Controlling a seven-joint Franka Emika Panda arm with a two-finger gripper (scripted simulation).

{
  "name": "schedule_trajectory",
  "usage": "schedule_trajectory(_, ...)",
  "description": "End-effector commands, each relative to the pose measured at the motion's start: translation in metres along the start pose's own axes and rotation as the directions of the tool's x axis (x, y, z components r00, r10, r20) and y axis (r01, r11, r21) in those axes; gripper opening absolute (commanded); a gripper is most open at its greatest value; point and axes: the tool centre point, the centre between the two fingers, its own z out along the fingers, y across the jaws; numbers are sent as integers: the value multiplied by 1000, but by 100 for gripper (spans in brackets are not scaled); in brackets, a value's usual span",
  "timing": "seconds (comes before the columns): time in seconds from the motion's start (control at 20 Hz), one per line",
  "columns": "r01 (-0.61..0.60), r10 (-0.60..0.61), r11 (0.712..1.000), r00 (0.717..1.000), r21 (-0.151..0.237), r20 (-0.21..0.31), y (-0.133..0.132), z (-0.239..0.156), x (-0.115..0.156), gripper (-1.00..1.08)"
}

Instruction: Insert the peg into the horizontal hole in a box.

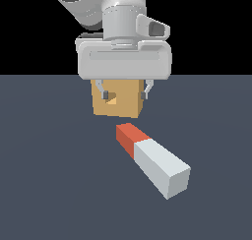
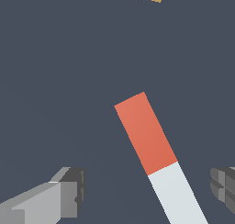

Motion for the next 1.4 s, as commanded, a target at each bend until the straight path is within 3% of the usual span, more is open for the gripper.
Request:
schedule_trajectory(0.0,0,0,1000,1000,0,0,0,0,0,100)
schedule_trajectory(0.8,136,-136,991,991,-1,4,14,22,-30,100)
schedule_trajectory(1.35,342,-342,940,940,-1,10,46,57,-71,100)
